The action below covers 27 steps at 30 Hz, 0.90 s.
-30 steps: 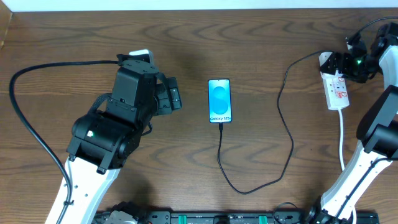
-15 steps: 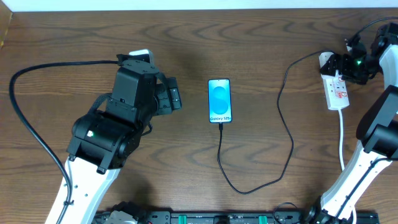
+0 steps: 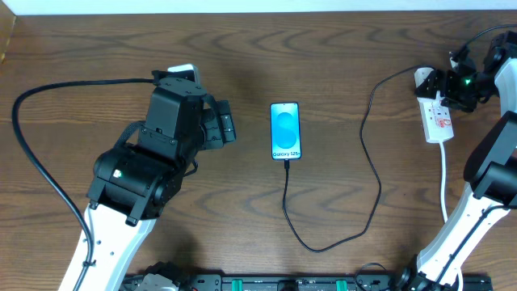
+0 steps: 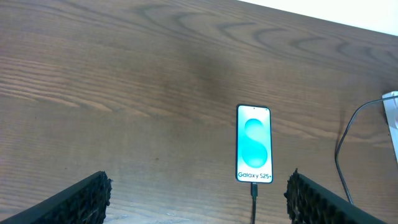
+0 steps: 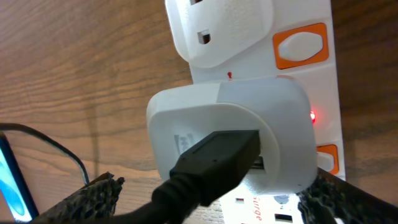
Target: Plug charger to phone and switch on socket
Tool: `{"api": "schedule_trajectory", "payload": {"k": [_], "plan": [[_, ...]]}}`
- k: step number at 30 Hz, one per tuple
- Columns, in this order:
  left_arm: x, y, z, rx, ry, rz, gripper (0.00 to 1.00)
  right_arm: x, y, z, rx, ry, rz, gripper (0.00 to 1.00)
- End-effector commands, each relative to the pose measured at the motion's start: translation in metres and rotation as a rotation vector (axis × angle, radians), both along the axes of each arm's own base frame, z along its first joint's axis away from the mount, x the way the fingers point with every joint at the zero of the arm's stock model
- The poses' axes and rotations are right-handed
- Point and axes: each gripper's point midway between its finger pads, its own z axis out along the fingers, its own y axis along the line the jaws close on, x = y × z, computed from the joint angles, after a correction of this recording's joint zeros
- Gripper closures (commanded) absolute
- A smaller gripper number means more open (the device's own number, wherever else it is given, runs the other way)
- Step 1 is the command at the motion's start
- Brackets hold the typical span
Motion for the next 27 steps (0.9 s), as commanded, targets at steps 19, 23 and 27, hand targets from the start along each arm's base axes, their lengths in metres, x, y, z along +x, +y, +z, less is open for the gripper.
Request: {"api": "schedule_trajectory", "payload": {"k": [19, 23, 27], "plan": [[0.002, 0.005, 0.001, 0.020, -0.006, 0.009, 0.10, -0.036, -0.006, 0.111, -0.179, 0.004, -0.218, 0.01], [0.002, 0.005, 0.001, 0.020, -0.006, 0.009, 0.10, -0.045, -0.003, 0.160, -0.205, -0.105, -0.232, 0.01], [0.002, 0.005, 0.001, 0.020, -0.006, 0.009, 0.10, -0.047, 0.007, 0.192, -0.181, -0.197, -0.233, 0.01]]}}
